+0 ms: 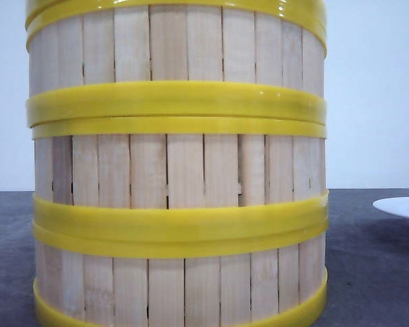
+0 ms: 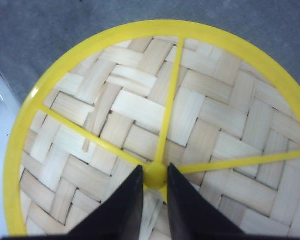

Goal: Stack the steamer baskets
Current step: 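Grasp the yellow-spoked bamboo lid with the right gripper and place it on the stack, then open the right gripper and withdraw it from the lid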

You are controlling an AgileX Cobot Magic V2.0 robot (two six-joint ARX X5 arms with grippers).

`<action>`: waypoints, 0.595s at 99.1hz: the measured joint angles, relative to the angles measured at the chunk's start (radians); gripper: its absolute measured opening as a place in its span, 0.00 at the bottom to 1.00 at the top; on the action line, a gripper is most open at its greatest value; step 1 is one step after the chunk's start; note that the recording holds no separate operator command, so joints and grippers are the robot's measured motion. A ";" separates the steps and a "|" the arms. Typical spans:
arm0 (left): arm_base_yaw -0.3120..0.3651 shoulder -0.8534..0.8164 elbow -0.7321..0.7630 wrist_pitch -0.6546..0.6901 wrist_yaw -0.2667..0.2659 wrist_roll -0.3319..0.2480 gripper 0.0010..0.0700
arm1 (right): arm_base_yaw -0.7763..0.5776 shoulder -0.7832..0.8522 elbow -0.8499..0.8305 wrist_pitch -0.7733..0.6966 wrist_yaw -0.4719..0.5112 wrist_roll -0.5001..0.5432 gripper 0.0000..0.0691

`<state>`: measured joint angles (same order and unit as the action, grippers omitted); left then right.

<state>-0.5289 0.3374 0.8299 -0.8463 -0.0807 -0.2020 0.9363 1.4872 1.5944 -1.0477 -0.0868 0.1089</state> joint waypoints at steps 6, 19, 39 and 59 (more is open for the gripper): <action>0.000 0.000 0.000 0.000 0.000 0.000 0.38 | 0.000 0.002 0.000 0.000 0.000 0.000 0.08; 0.000 0.000 0.000 0.000 0.000 0.000 0.38 | 0.000 0.007 0.000 0.001 -0.001 0.001 0.14; 0.000 0.000 0.000 0.000 0.000 0.000 0.38 | 0.006 0.008 0.001 0.005 -0.016 0.003 0.44; 0.000 0.000 0.000 0.000 0.000 0.000 0.38 | 0.006 -0.008 0.076 0.005 0.069 0.003 0.46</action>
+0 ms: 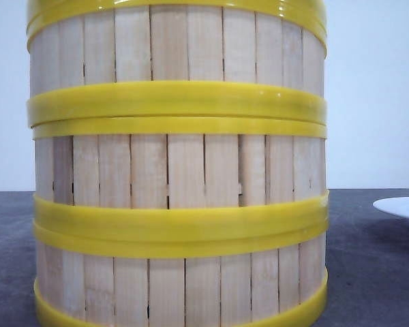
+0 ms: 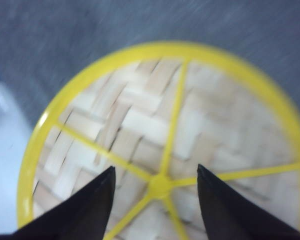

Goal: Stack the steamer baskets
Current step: 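Open the right gripper and withdraw it from the lid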

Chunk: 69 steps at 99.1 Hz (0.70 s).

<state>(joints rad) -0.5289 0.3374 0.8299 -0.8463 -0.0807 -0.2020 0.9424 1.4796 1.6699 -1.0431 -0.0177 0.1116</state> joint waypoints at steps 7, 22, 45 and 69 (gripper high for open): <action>0.000 0.000 0.000 0.000 0.000 0.000 0.38 | 0.000 -0.029 0.041 0.001 0.067 0.000 0.46; 0.000 0.000 0.000 0.000 0.000 0.000 0.38 | 0.000 -0.133 0.112 0.015 0.233 0.000 0.46; 0.000 0.000 0.000 0.000 0.000 0.000 0.38 | 0.000 -0.281 0.113 -0.039 0.489 0.005 0.46; 0.000 0.000 0.000 0.000 0.000 0.000 0.38 | 0.000 -0.404 0.052 -0.116 0.594 0.030 0.46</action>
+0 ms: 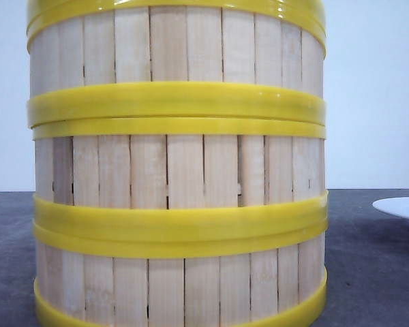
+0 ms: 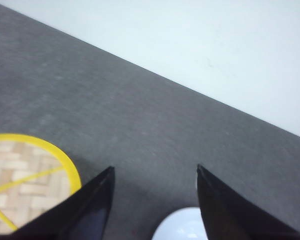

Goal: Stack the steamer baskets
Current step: 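Open the right gripper and withdraw it from the lid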

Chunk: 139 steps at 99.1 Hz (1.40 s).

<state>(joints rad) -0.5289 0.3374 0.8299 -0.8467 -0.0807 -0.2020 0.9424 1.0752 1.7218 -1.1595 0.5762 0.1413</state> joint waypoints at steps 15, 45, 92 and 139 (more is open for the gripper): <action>0.000 0.000 0.000 -0.003 0.000 0.000 0.38 | 0.000 -0.101 -0.166 0.013 0.001 0.053 0.46; 0.000 0.000 0.000 -0.003 0.000 0.000 0.38 | 0.004 -0.287 -0.567 0.154 -0.001 0.192 0.46; 0.000 0.000 0.000 -0.010 0.000 0.001 0.05 | 0.013 -0.304 -0.601 0.184 -0.001 0.231 0.05; 0.000 0.000 0.000 -0.010 0.000 0.002 0.03 | 0.013 -0.304 -0.601 0.184 -0.001 0.231 0.02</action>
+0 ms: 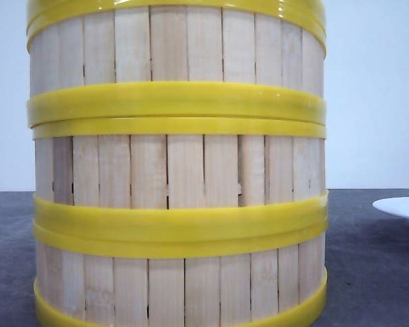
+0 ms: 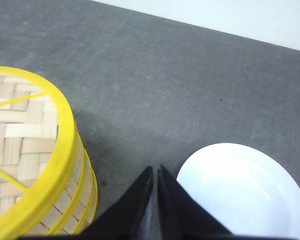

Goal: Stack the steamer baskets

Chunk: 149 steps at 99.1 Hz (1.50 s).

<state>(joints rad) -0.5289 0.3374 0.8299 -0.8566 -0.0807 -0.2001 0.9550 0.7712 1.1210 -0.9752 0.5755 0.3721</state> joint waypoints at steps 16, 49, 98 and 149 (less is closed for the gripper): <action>0.000 0.000 0.000 0.000 0.000 0.000 0.03 | 0.000 0.000 0.000 0.000 0.000 0.000 0.02; 0.000 0.000 0.000 0.000 -0.002 0.010 0.03 | 0.000 0.000 0.000 0.000 0.000 0.000 0.02; 0.275 -0.068 -0.289 0.308 -0.103 0.087 0.03 | 0.000 0.000 0.000 0.000 0.000 0.000 0.02; 0.457 -0.306 -0.742 0.600 -0.104 0.194 0.03 | 0.000 0.000 0.000 0.000 0.000 0.000 0.02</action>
<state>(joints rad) -0.0715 0.0315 0.0879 -0.2562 -0.1848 -0.0059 0.9550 0.7712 1.1210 -0.9752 0.5751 0.3721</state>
